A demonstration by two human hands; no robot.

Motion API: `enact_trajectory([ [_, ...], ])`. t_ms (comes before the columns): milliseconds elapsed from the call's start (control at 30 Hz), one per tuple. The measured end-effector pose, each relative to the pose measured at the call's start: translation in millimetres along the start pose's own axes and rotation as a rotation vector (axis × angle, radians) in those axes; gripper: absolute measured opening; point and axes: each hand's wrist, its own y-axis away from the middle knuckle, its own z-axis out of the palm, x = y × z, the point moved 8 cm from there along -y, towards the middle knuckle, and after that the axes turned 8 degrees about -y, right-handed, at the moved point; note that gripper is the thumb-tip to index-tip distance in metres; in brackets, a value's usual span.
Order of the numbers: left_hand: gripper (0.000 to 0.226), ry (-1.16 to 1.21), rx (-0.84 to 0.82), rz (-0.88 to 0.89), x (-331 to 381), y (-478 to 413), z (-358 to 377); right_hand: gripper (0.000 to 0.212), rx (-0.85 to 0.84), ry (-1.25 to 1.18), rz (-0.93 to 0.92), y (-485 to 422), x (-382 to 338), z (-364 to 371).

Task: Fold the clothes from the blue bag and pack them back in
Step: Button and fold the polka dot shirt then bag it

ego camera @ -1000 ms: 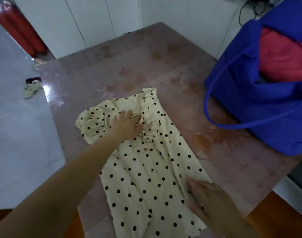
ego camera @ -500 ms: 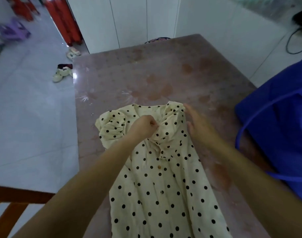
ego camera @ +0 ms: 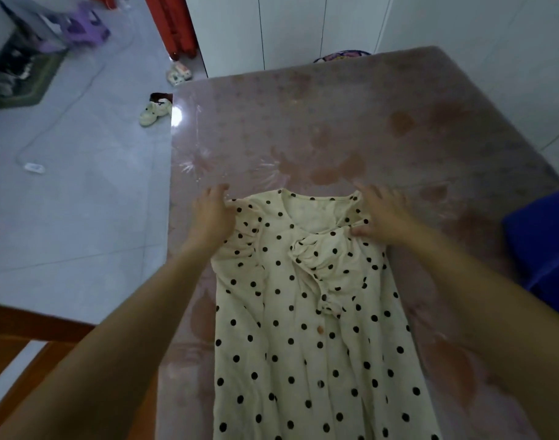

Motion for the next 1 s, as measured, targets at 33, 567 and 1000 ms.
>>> enact_trajectory([
  [33,0.058,0.011,-0.098,-0.045,-13,-9,4,0.106,-0.029,-0.090,0.003,-2,1,3],
  [567,0.020,-0.041,-0.119,0.321,71,15,-54,0.079,0.196,-0.605,-0.011,43,-11,-70],
  [1000,0.055,-0.032,-0.469,0.573,67,186,-84,0.058,0.100,-0.945,-0.044,221,-34,-84],
])
